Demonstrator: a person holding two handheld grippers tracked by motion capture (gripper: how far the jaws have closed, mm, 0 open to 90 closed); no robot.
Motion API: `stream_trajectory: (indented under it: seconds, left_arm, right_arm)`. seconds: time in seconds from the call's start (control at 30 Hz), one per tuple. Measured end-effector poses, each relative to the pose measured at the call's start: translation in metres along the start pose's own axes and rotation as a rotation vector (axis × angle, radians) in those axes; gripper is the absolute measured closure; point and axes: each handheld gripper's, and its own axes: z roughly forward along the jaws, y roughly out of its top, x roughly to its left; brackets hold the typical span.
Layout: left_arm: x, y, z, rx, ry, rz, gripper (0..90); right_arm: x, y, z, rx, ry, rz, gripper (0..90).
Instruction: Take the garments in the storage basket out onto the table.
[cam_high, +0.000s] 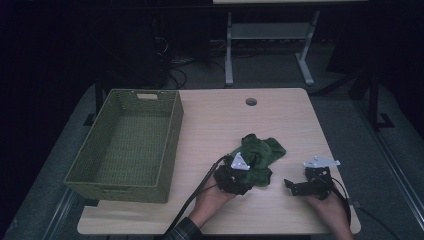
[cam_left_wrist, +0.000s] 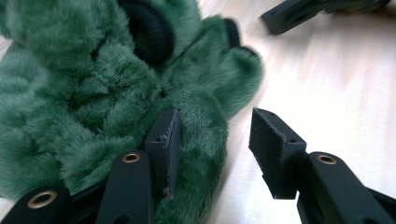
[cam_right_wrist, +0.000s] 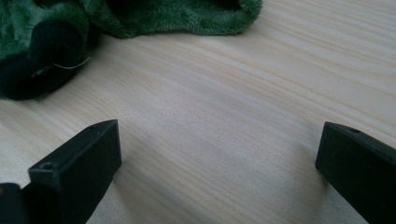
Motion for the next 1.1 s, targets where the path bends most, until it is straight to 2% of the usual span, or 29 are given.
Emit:
stream_trajectory:
  seconds: [0.07,0.13,0.27,0.33,0.47,0.5,0.57,0.6,0.7,0.73,0.77,0.83,0.87,0.9,1.0,1.07,1.1]
  left_arm:
    - [0.003,-0.001,0.003,-0.001,0.001,-0.005,52.6]
    - [0.005,-0.001,0.004,0.002,0.006,-0.007,55.2]
    - [0.009,-0.001,0.005,0.011,0.011,-0.017,63.0]
    - [0.011,-0.001,0.005,0.017,0.007,-0.022,68.1]
    - [0.015,-0.001,0.003,0.008,-0.016,-0.061,77.8]
    - [0.015,-0.001,0.003,0.008,-0.016,-0.061,78.8]
    - [0.016,-0.001,0.001,0.005,-0.023,-0.055,79.5]
    - [0.016,-0.001,-0.001,-0.016,-0.037,-0.074,79.8]
    - [0.018,0.000,-0.005,-0.023,-0.050,-0.070,79.8]
    - [0.017,0.000,-0.008,-0.048,-0.060,-0.083,79.8]
    - [0.017,0.000,-0.008,-0.048,-0.060,-0.083,79.7]
    - [0.018,0.001,-0.013,-0.075,-0.086,-0.098,79.7]
    - [0.018,0.001,-0.013,-0.075,-0.086,-0.098,79.6]
    - [0.020,0.001,-0.017,-0.090,-0.103,-0.106,79.6]
    - [0.023,0.002,-0.022,-0.109,-0.124,-0.110,79.5]
    - [0.024,0.002,-0.024,-0.115,-0.126,-0.107,79.4]
    - [0.026,0.002,-0.027,-0.129,-0.132,-0.109,79.4]
  right_arm:
    - [0.001,0.000,-0.001,0.005,-0.007,0.005,1.9]
    - [0.003,0.000,-0.006,0.002,0.005,-0.001,15.8]
    - [0.011,0.001,-0.015,-0.036,0.102,0.018,19.8]
    - [0.018,0.002,-0.015,-0.037,0.136,-0.004,20.4]
    - [0.034,0.005,-0.012,-0.019,0.204,-0.035,24.2]
    - [0.034,0.005,-0.012,-0.019,0.204,-0.035,24.2]
    - [0.040,0.006,-0.008,-0.012,0.235,-0.045,28.4]
    - [0.045,0.008,-0.006,-0.011,0.255,-0.051,31.1]
    - [0.048,0.009,-0.004,-0.013,0.267,-0.062,35.8]
    - [0.051,0.011,-0.003,-0.015,0.286,-0.053,41.5]
    - [0.051,0.012,-0.003,-0.011,0.294,-0.052,44.5]
    - [0.052,0.013,-0.002,-0.009,0.311,-0.037,48.7]
    - [0.052,0.013,-0.002,-0.009,0.311,-0.037,48.7]
    - [0.051,0.015,0.001,-0.020,0.338,-0.012,52.3]
    - [0.051,0.017,0.006,-0.006,0.351,0.018,53.8]
    - [0.051,0.018,0.007,0.000,0.344,0.021,56.6]
    - [0.050,0.021,0.009,0.003,0.336,0.020,61.8]
